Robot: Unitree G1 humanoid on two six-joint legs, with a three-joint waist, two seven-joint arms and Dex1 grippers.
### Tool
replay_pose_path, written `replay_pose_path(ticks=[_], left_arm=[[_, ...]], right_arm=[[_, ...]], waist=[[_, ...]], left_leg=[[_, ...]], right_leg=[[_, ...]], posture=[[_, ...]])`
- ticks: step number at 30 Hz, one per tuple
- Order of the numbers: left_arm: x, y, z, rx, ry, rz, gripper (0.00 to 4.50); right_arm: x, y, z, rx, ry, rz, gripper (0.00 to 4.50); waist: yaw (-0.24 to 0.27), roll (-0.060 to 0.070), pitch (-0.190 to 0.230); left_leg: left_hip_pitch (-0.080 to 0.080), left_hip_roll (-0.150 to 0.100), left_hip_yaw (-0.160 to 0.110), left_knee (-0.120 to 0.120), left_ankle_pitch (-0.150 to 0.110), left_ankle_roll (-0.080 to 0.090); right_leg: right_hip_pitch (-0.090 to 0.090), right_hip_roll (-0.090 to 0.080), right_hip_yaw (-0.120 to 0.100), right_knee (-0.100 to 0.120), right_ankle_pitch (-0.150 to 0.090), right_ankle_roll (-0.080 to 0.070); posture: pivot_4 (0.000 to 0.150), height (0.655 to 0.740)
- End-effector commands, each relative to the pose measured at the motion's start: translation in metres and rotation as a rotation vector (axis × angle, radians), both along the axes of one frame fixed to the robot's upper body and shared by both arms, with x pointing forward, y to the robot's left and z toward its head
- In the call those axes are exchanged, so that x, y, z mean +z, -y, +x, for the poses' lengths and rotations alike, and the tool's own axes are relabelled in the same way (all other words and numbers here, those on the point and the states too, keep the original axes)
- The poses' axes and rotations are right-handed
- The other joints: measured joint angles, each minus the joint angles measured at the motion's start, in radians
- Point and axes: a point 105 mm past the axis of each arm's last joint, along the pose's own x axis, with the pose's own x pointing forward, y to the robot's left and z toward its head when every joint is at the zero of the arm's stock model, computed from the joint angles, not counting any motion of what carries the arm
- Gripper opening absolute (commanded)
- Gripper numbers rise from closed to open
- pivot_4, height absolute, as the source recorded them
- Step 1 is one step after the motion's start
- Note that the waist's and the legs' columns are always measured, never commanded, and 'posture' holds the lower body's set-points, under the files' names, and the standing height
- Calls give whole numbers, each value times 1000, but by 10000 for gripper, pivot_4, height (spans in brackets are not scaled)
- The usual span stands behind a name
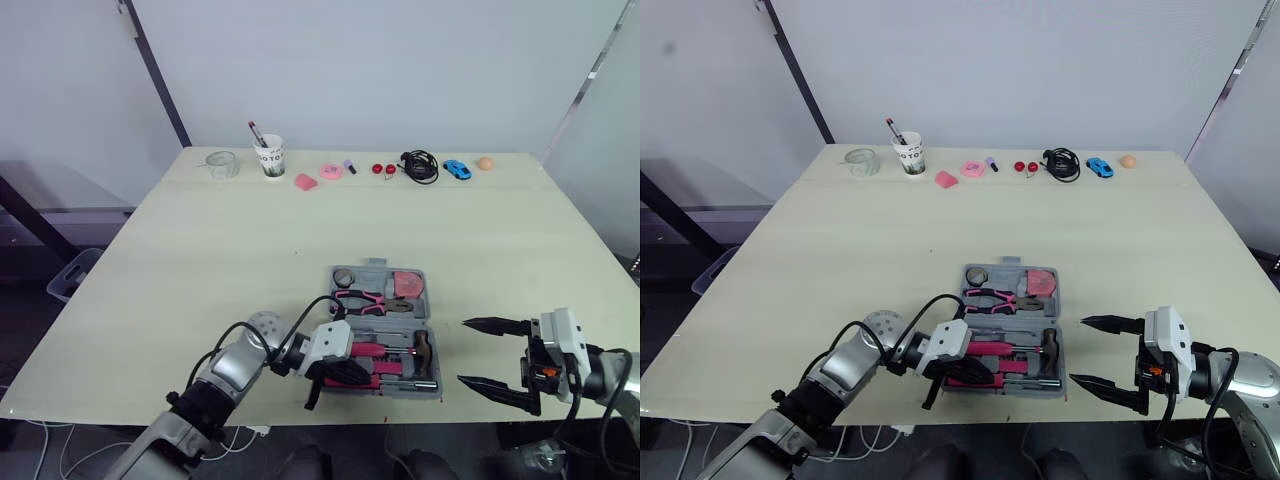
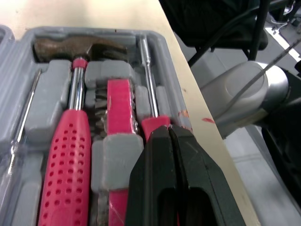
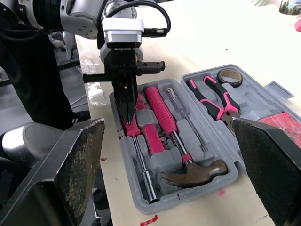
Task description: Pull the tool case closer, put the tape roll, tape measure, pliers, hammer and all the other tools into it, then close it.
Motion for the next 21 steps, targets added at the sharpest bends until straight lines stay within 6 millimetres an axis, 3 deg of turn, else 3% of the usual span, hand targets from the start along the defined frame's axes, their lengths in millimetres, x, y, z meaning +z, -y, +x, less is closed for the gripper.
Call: replay_pose_path(ticks=[1, 4, 8, 11, 16, 21], left_arm=[[-18, -6, -11, -7, -62, 46, 486], [-15, -5, -11, 0, -57, 16, 486], [12, 4, -4, 51, -37, -158, 486], [34, -2, 3, 103, 7, -256, 486], [71, -26, 10, 251, 34, -403, 486], [74, -70, 13, 490, 41, -401, 486]], right_arm=[[8, -2, -2, 7, 44, 1, 45000], [7, 0, -2, -2, 43, 5, 45000], [4, 3, 0, -39, 38, 32, 45000], [-1, 9, 4, -107, 35, 56, 45000], [-14, 26, 10, -283, 41, 82, 45000], [-37, 47, 2, -421, 23, 41, 45000]], waist=[[-1, 1, -1], [-1, 1, -1], [-1, 1, -2], [-1, 1, -2], [-1, 1, -2], [-2, 3, -1]], left_leg=[[0, 0, 0, 0, 0, 0], [0, 0, 0, 0, 0, 0], [0, 0, -1, 0, 0, 0], [0, 0, -2, 0, 0, 0], [0, 1, -3, 0, 0, 0], [1, 1, -3, -1, 0, 0]], right_leg=[[0, 0, 0, 0, 0, 0], [0, 0, 0, 0, 0, 0], [0, 0, 0, 0, 0, 0], [0, 0, 0, 0, 0, 0], [0, 0, 0, 0, 0, 0], [0, 0, 0, 0, 0, 0]], posture=[[1500, 7400], [1500, 7400], [1500, 7400], [1500, 7400], [1500, 7400], [1500, 7400]])
